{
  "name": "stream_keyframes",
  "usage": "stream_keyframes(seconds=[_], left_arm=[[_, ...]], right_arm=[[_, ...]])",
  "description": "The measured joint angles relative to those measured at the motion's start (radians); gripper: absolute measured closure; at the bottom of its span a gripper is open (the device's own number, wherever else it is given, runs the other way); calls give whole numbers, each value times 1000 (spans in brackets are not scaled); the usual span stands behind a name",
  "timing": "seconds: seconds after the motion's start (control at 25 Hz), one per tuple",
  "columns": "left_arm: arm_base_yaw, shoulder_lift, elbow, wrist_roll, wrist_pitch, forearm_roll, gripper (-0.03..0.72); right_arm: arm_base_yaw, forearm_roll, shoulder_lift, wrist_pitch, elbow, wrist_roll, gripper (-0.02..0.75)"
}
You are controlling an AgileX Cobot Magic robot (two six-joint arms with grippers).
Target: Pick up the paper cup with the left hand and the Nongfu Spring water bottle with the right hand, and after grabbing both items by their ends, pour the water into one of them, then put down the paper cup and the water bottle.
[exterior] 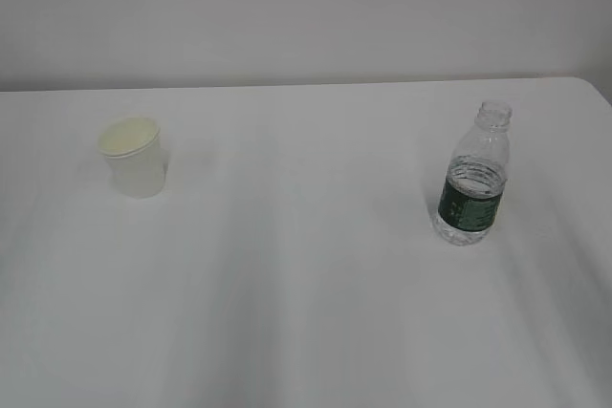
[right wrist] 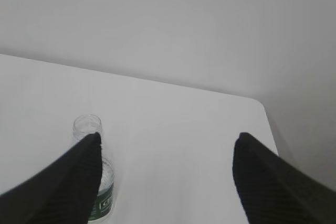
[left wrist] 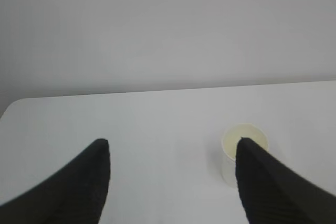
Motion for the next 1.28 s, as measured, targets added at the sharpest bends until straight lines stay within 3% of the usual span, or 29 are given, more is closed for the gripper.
stream_keyframes(seconds=[0.96, 1.28], left_arm=[[0, 234, 0, 0, -203, 0, 171], [-89, 357, 0, 0, -303, 4, 175]], right_arm=[[0, -2, 201, -209, 0, 22, 148], [0, -8, 264, -256, 0, 26, 148]])
